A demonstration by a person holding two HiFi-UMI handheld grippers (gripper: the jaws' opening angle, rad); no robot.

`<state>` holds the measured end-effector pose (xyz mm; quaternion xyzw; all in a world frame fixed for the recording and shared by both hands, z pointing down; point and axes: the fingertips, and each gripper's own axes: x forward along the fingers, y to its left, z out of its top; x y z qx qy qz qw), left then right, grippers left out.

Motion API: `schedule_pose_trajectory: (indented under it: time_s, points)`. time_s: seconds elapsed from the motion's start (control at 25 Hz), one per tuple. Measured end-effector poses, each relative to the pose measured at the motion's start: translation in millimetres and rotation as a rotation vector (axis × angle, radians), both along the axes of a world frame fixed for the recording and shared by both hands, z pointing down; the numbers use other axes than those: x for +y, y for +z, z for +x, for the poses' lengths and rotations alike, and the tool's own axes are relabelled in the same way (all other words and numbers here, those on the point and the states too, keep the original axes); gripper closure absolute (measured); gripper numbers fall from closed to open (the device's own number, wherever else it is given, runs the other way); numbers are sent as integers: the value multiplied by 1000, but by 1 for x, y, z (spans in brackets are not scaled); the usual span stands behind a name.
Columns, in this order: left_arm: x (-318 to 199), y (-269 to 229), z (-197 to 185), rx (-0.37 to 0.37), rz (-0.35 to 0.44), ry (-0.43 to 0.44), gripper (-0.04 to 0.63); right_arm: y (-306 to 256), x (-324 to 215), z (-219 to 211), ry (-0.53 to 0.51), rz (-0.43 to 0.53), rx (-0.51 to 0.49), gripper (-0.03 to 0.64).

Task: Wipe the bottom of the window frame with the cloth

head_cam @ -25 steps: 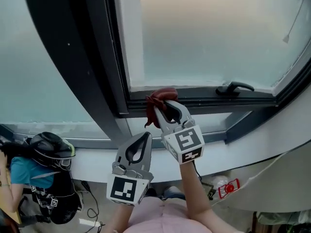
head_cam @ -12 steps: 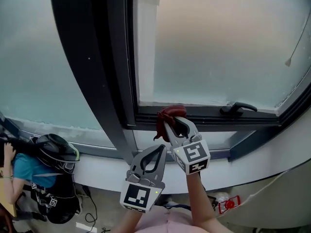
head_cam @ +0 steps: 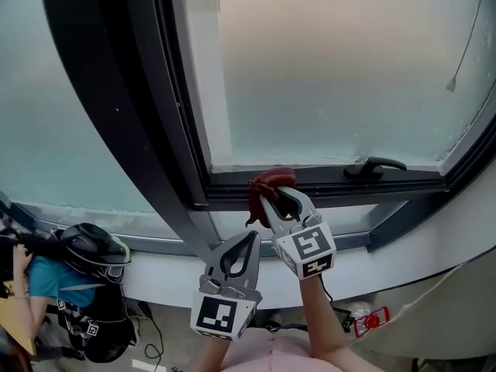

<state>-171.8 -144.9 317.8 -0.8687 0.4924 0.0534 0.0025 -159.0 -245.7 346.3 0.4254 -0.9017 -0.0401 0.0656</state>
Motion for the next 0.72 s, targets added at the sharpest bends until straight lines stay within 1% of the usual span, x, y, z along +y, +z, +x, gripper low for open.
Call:
schedule_pose_trajectory:
  time_s: [0.16,0.52,0.72]
  points:
    - [-2,-1,5,-6,13,9,601,1,-2,11,17,-1,-7,535]
    - [-2,0,17,1,5,30,601,4,-3,43,70,-17,-16,535]
    - [-2,-1,19,3,7,25,601,4,-5,54,83,-15,-23,535]
